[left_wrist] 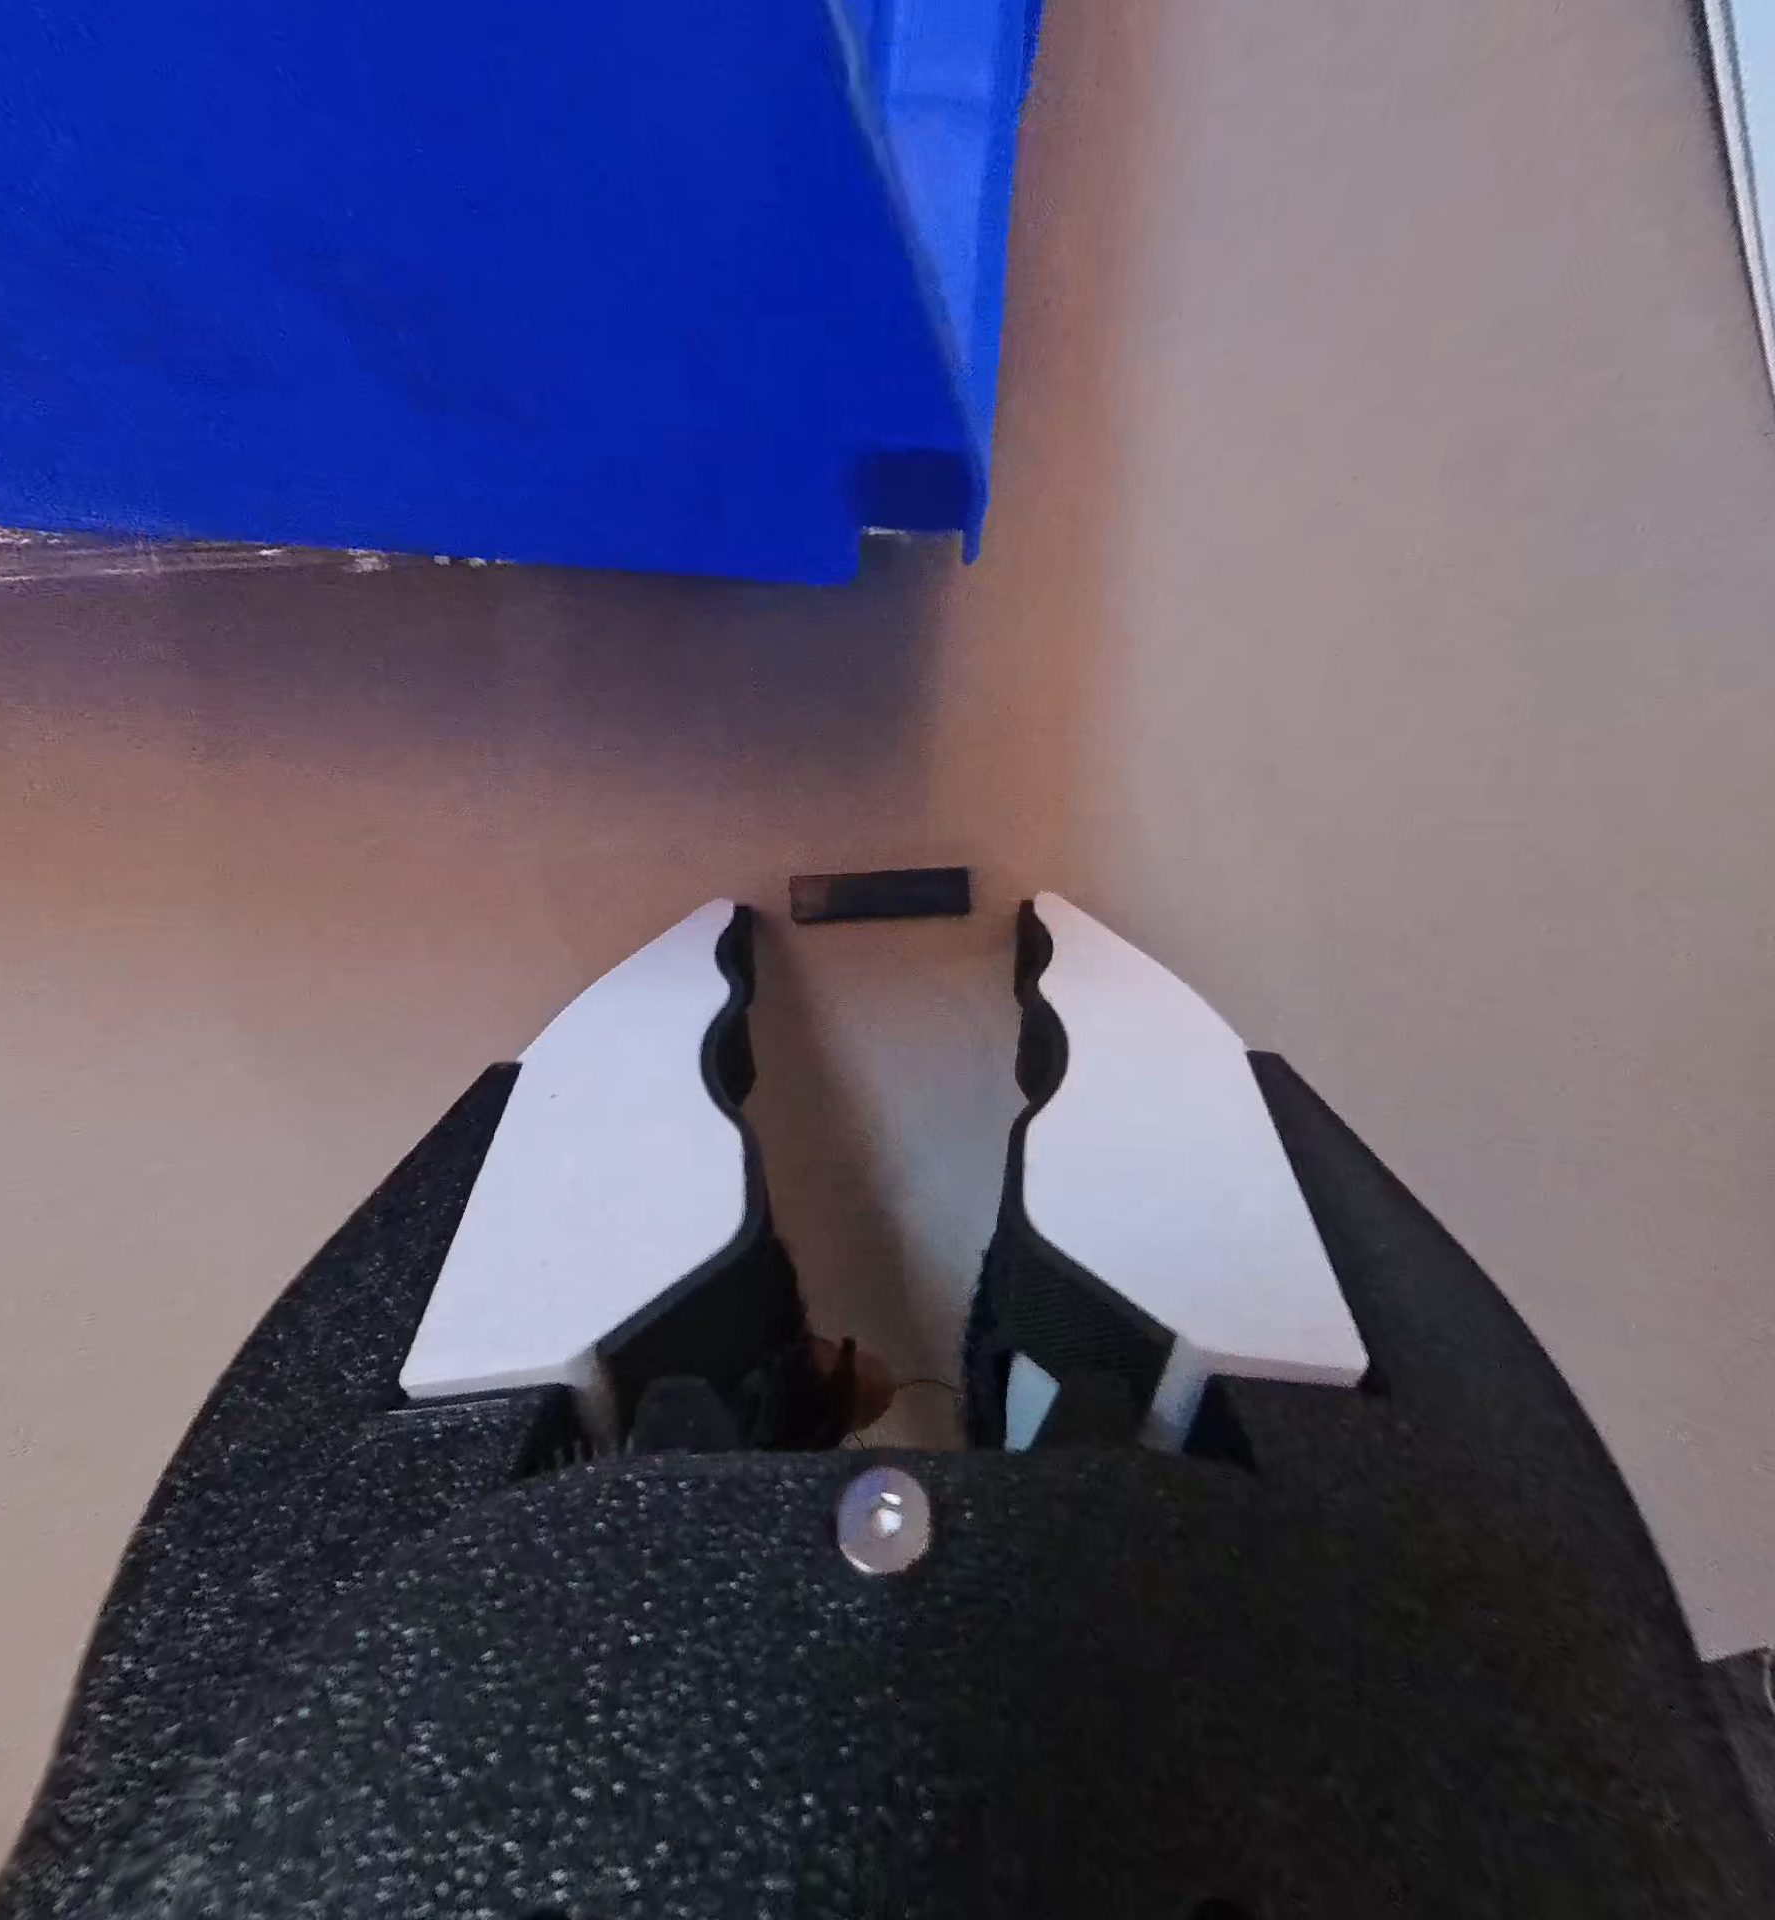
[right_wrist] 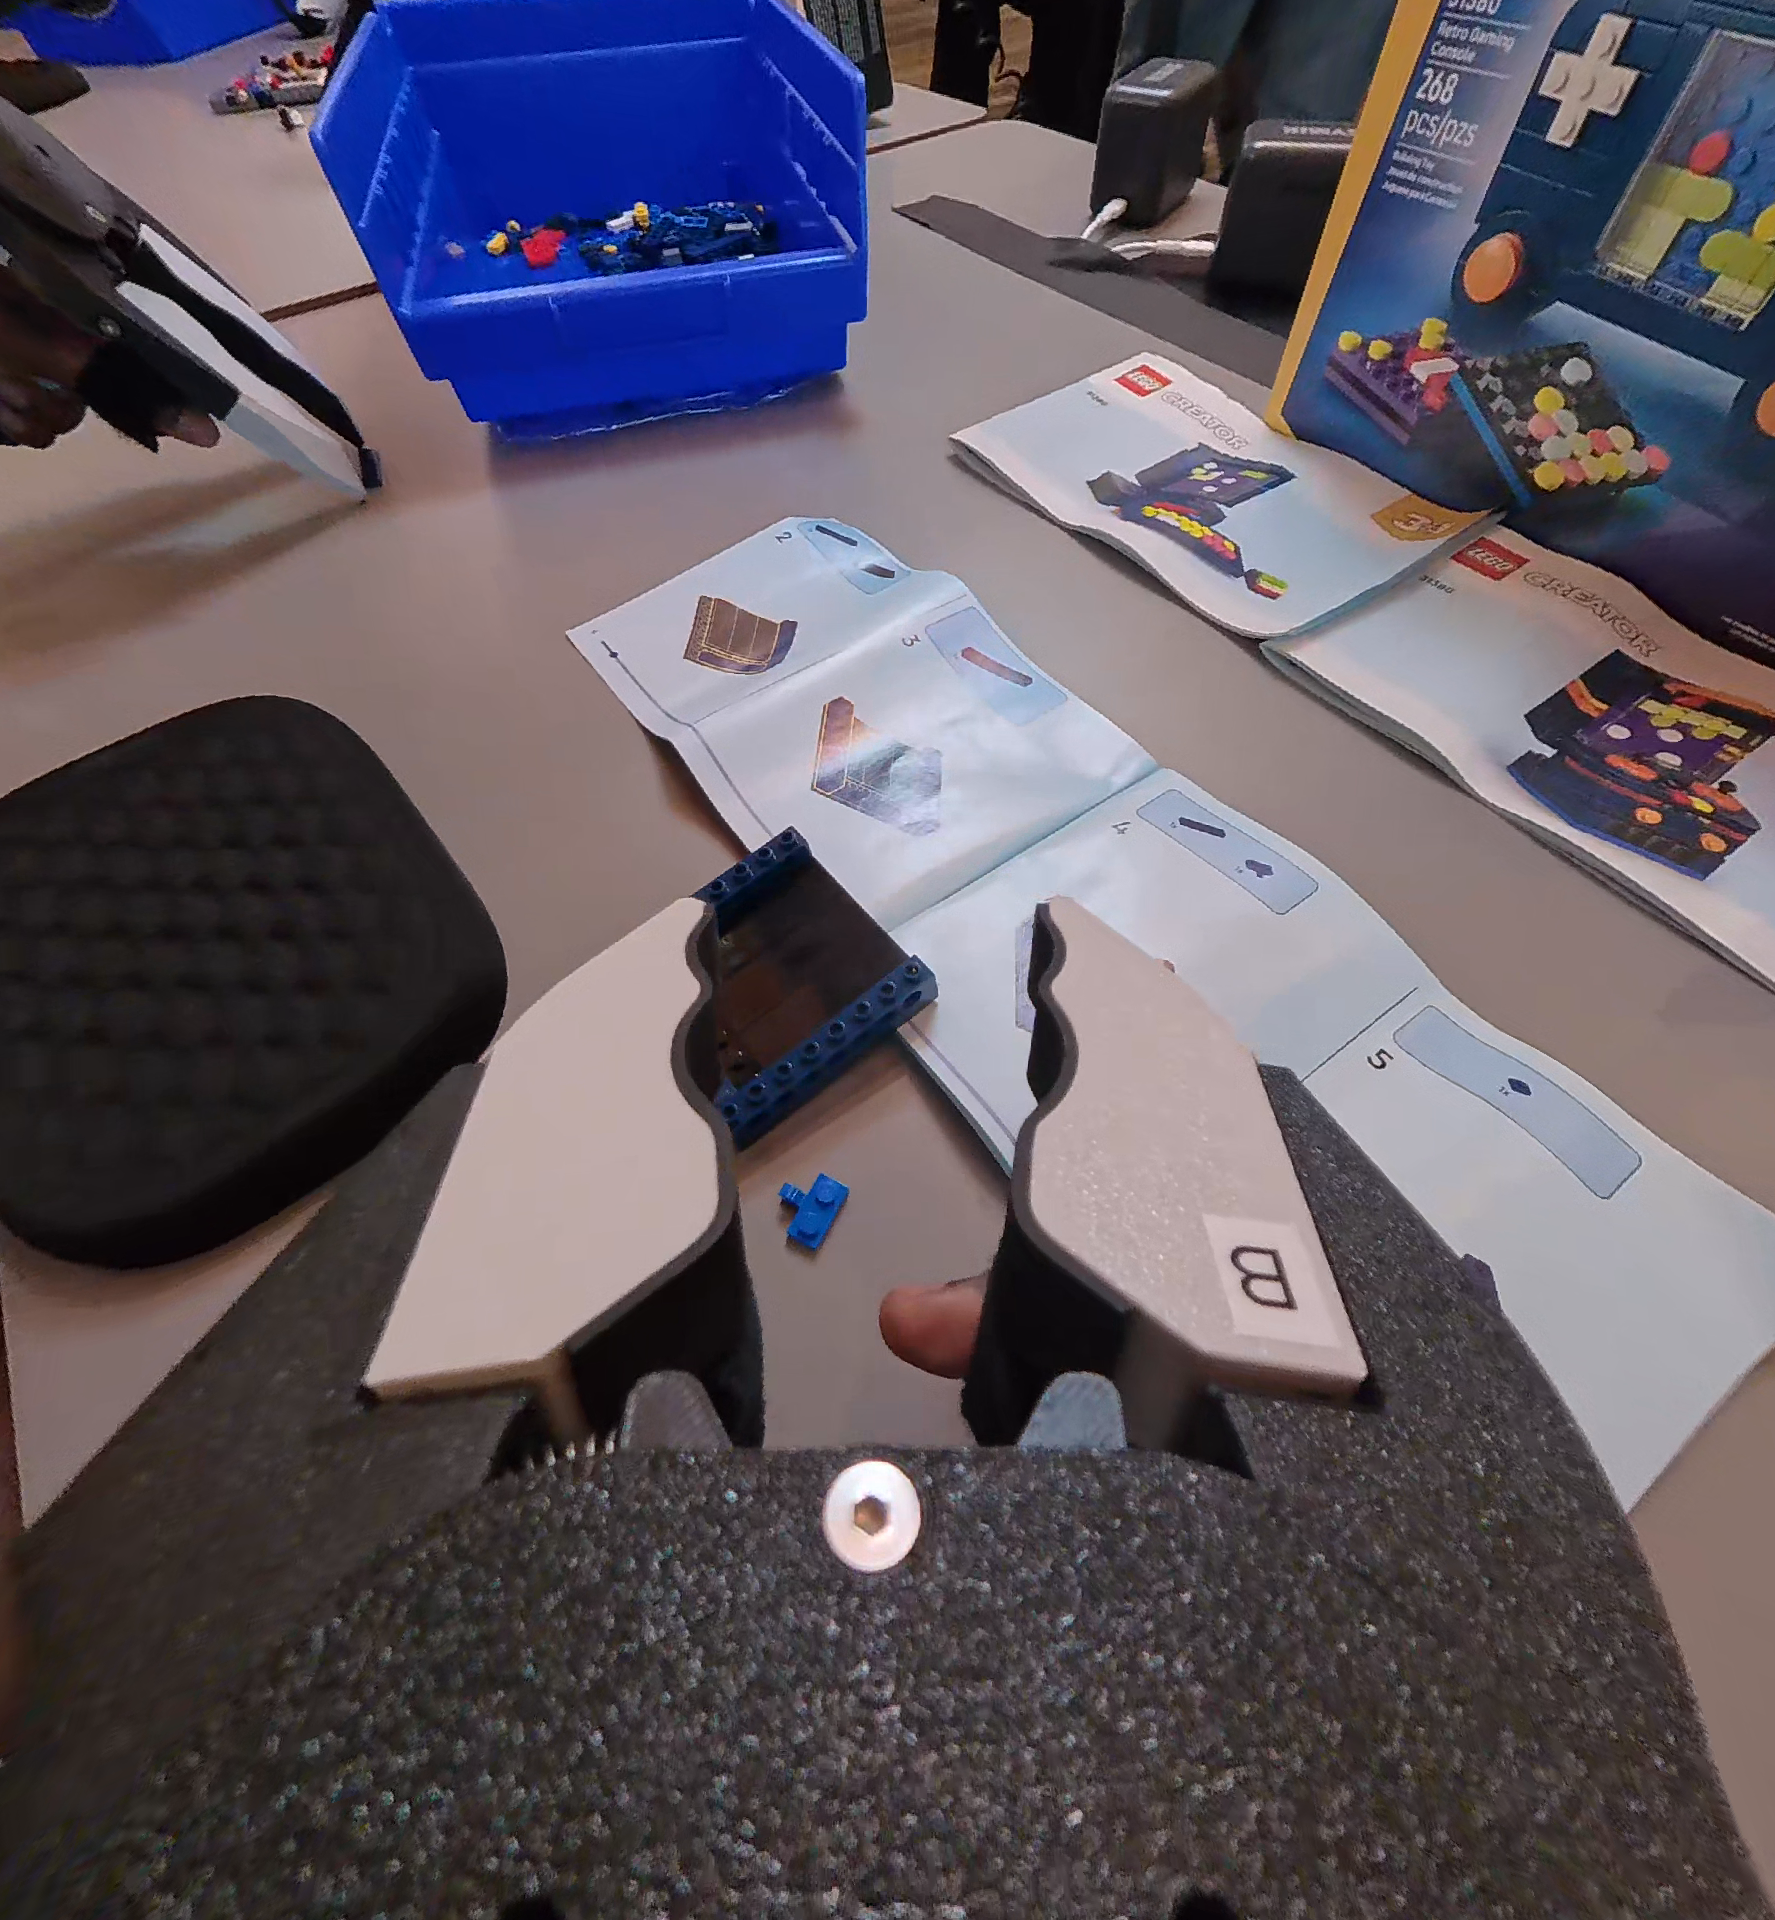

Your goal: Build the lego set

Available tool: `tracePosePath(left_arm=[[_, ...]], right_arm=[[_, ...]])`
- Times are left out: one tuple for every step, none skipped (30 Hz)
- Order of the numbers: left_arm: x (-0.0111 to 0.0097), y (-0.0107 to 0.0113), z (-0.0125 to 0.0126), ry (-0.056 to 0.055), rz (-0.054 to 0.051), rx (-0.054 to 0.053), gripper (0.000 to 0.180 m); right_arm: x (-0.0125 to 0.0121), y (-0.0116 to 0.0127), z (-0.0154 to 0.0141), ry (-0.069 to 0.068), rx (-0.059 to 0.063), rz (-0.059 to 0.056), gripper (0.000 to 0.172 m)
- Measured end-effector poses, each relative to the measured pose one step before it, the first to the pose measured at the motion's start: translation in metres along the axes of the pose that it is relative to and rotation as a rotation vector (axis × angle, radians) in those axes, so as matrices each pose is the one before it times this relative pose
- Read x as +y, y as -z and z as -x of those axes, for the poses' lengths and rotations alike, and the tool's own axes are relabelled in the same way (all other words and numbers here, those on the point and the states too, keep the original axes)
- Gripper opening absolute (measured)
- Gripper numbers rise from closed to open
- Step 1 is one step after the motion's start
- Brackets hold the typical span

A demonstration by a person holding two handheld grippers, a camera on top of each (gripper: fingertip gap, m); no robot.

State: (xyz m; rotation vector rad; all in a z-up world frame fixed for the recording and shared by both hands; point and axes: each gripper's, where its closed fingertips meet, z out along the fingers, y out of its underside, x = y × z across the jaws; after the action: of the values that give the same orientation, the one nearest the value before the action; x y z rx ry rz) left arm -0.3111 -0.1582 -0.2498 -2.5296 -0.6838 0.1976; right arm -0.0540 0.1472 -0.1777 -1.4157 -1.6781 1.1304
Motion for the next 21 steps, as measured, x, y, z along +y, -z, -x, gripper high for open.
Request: tracePosePath(left_arm=[[-0.00126, -0.00079, -0.00056, -0.0045, -0.0103, 0.0034, 0.05], [-0.00098, -0.00053, 0.00065, -0.0003, -0.0079, -0.001, 0.051], [-0.00027, -0.00027, 0.00083, 0.0004, -0.0023, -0.0031, 0.051], [-0.00014, 0.00005, -0.00006, -0.0024, -0.0019, 0.0009, 0.051], [0.0, 0.00014, 0.00005, 0.0007, -0.0027, 0.0005, 0.048], [-0.00007, 0.00034, -0.00027, -0.0011, -0.0028, 0.0033, 0.04], [-0.0001, 0.00009, 0.00017, 0.0002, -0.004, 0.0019, 0.033], [-0.00015, -0.00004, 0.0001, -0.0013, -0.0048, 0.0033, 0.032], [-0.00014, -0.00003, -0.00005, 0.0008, -0.0049, 0.0043, 0.032], [0.00001, 0.00019, -0.00005, 0.0054, -0.0046, 0.0053, 0.032], [-0.00019, 0.00008, -0.00005, 0.0021, -0.0051, 0.0046, 0.032], [-0.00002, 0.00009, -0.00008, -0.0015, -0.006, 0.0045, 0.032], [-0.00025, 0.0001, 0.0, 0.0031, -0.008, 0.0046, 0.032], [-0.00017, 0.00009, -0.00016, 0.0055, -0.0097, 0.005, 0.032], [-0.00019, 0.00037, -0.00113, 0.0049, -0.0113, 0.0091, 0.032], [-0.00096, 0.00112, -0.00269, 0.0024, -0.0151, 0.0139, 0.032], [-0.00283, 0.00215, -0.00454, -0.0022, -0.024, 0.0175, 0.031], [-0.0048, 0.00312, -0.00804, -0.0097, -0.0294, 0.0323, 0.032], [-0.00734, 0.00374, -0.01152, -0.0187, -0.0375, 0.0451, 0.032], [-0.0096, 0.00377, -0.01457, -0.0199, -0.0426, 0.057, 0.032], [-0.01244, 0.00313, -0.01758, -0.0149, -0.0506, 0.0718, 0.032]], right_arm=[[0.00002, 0.00003, -0.00009, 0.0019, 0.0027, 0.001, 0.057], [0.00011, -0.00006, 0.00012, 0.0011, 0.0006, 0.0013, 0.056], [0.00025, 0.0, 0.00014, 0.0007, 0.0008, 0.0013, 0.056], [0.00028, 0.00008, -0.00012, 0.0015, 0.0025, 0.0013, 0.056], [0.00004, 0.00017, -0.00019, 0.0025, 0.0042, 0.0006, 0.056], [0.00003, 0.0003, -0.00021, 0.0028, 0.0045, -0.0001, 0.056], [-0.00015, 0.00017, -0.00012, 0.0022, 0.0031, -0.0002, 0.056], [0.00008, 0.00007, -0.00003, 0.0018, 0.0017, 0.0004, 0.056], [0.00033, -0.00011, 0.00004, 0.0018, 0.0008, 0.0016, 0.056], [0.00044, -0.00042, 0.00009, 0.0018, 0.0005, 0.003, 0.056], [0.00077, -0.00044, 0.00023, 0.0022, 0.0, 0.0043, 0.056], [0.00093, -0.00061, 0.00045, 0.0035, -0.0004, 0.0056, 0.056], [0.00106, -0.00049, 0.00041, 0.0047, 0.0001, 0.0064, 0.056], [0.00061, -0.00034, 0.00049, 0.0054, 0.0002, 0.0045, 0.056], [0.00012, -0.00015, 0.0007, 0.0051, -0.0014, 0.0008, 0.056], [-0.00046, -0.00003, 0.00105, 0.0033, -0.0043, -0.0024, 0.056], [-0.00084, -0.00012, 0.00154, 0.0008, -0.0082, -0.0047, 0.055], [-0.00137, -0.00026, 0.00236, -0.001, -0.0144, -0.0071, 0.055], [-0.00238, -0.00055, 0.00383, 0.0005, -0.023, -0.0104, 0.054], [-0.00373, -0.00099, 0.00581, 0.0078, -0.0316, -0.0157, 0.053], [-0.00559, -0.00129, 0.00786, 0.0197, -0.0388, -0.0219, 0.052]])
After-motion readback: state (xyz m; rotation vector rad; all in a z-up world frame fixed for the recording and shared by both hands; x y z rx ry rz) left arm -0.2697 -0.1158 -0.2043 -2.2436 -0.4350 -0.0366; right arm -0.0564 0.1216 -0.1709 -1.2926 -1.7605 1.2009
